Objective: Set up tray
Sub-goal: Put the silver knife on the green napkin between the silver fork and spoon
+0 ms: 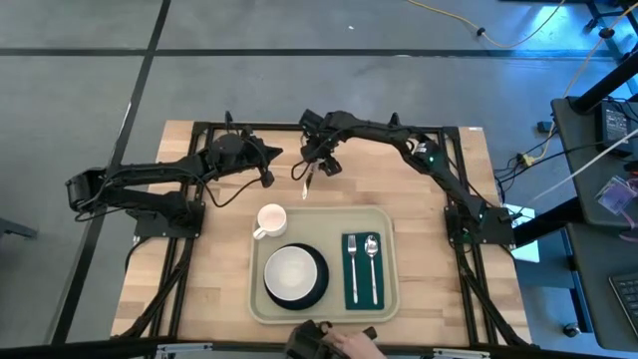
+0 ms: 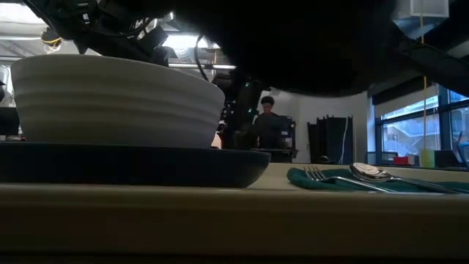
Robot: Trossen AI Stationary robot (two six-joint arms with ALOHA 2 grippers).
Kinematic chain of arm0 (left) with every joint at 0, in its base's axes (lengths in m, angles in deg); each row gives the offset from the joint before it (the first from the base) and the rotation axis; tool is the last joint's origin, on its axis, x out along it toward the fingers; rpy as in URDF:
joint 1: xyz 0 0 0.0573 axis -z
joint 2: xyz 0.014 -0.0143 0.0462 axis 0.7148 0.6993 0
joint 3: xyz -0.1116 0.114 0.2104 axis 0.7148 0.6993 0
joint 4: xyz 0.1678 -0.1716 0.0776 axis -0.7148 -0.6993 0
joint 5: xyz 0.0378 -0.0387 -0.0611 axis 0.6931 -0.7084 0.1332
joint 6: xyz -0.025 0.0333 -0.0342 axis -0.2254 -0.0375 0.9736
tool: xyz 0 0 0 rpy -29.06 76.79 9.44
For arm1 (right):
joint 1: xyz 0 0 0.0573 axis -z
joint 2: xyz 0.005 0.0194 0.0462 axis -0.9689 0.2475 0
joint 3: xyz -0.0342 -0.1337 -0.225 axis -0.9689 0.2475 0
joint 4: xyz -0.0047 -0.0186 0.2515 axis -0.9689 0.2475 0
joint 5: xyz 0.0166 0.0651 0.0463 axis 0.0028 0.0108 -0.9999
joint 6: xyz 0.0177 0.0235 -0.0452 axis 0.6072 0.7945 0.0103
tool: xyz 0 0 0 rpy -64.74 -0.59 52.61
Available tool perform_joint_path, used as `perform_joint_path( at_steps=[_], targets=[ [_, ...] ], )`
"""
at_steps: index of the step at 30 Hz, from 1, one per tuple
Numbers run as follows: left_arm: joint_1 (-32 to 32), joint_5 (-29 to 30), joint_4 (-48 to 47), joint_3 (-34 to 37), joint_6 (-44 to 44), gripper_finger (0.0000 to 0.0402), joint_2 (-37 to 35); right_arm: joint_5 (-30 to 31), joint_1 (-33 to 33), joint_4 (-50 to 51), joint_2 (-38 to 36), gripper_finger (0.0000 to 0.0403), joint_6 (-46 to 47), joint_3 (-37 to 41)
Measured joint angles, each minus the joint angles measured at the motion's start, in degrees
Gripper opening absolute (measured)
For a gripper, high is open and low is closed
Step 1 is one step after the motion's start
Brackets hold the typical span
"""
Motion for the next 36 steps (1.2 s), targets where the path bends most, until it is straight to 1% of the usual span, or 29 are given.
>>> perform_joint_path(
  at_steps=[2,5,7,13,22,26,31,33,36],
  targets=[
    [0.01,-0.02,0.0,0.0,0.02,0.0011,0.0,0.4,0.0,-1.87,0.28,0.0257,0.02,-0.02],
    [0.02,-0.05,-0.01,0.0,0.85,0.0008,0.01,0.47,0.0,-1.62,0.74,0.0257,-0.01,-0.09],
    [0.0,-0.04,0.02,0.0,1.07,0.0008,0.01,0.47,0.0,0.24,1.02,0.0257,0.0,0.03],
    [0.01,-0.07,0.41,-0.02,1.17,0.0007,0.01,-0.13,0.2,1.26,1.39,0.0257,0.15,-0.38],
    [0.02,-0.09,0.4,-0.02,2.62,0.0006,0.01,2.0,0.77,5.68,1.41,0.0257,10.05,-0.44],
    [0.07,-0.09,0.39,-0.02,3.73,0.0006,0.01,2.52,1.01,7.75,1.41,0.0257,12.31,-0.49],
    [0.07,-0.08,-0.19,-0.02,4.11,0.0006,0.01,4.54,1.01,9.99,1.39,0.0257,13.27,-0.52],
    [0.07,-0.09,-0.71,-0.02,4.13,0.0006,0.01,4.78,1.01,10.38,1.39,0.0252,13.61,-0.52],
    [0.07,-0.09,-1.43,-0.02,4.13,0.0006,0.01,6.19,1.01,10.74,1.39,0.0232,14.41,-0.52]
  ],
)
